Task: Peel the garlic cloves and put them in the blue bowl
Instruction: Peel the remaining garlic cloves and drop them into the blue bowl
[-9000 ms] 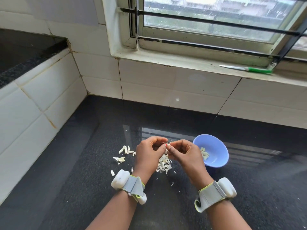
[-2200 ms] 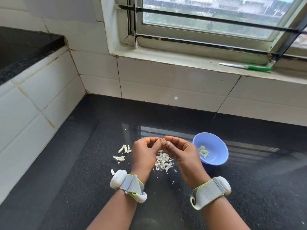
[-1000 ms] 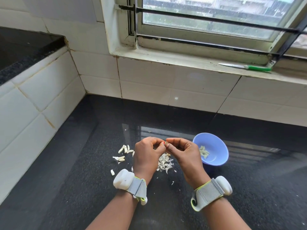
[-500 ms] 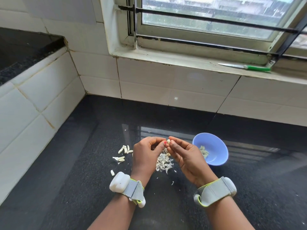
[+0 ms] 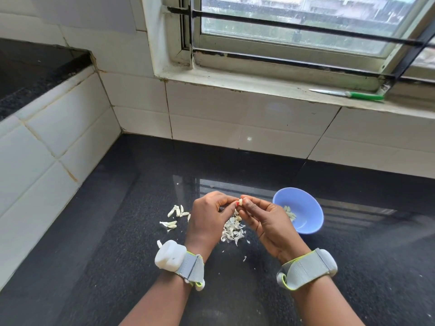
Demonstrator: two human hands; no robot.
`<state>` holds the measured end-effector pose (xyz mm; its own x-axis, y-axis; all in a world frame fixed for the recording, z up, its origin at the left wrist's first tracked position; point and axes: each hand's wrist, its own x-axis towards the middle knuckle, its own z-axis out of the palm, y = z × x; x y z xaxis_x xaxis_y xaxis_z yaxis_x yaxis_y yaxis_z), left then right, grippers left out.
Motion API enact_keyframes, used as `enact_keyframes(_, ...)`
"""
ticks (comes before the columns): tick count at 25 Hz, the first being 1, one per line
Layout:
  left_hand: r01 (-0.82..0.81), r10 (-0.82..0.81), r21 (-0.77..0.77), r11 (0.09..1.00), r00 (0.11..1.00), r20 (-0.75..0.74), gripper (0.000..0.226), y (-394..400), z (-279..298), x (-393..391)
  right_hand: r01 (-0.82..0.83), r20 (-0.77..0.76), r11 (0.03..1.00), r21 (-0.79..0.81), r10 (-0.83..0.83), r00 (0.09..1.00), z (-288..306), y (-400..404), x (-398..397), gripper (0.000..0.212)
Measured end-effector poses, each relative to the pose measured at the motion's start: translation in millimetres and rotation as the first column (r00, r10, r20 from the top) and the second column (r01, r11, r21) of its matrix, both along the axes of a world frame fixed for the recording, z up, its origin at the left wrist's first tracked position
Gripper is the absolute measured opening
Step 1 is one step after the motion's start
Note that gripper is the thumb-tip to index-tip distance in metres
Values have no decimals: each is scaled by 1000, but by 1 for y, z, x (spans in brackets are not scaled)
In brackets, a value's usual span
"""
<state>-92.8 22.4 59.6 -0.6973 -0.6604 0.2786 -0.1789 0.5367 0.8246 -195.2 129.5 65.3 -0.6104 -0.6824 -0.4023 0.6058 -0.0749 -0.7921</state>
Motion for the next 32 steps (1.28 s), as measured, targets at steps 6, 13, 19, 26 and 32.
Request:
enact_keyframes(6, -46, 45, -60, 997, 999, -23, 5, 3, -4, -3, -8, -42, 1000, -14, 7, 999, 0, -2, 2, 24)
enact_keyframes(13, -113, 111, -58, 992, 993, -40, 2, 4, -4, -1, -71, -128, 997, -3, 70, 989, 0, -3, 5, 29)
enact_keyframes(19, 11, -4, 97, 995, 997, -71, 10, -6, -5, 4, -84, -167, 996, 1, 83, 982, 1, -3, 2, 35)
enact_keyframes(26, 88, -92, -48, 995, 991, -93, 19, -14, -6, 5, -139, -303, 989, 51, 148, 942, -3, -2, 0, 31)
enact_keyframes(32, 114, -128, -144, 983, 987, -94, 12, -18, -5, 5, -143, -491, 982, 121, 184, 852, -2, -1, -1, 31)
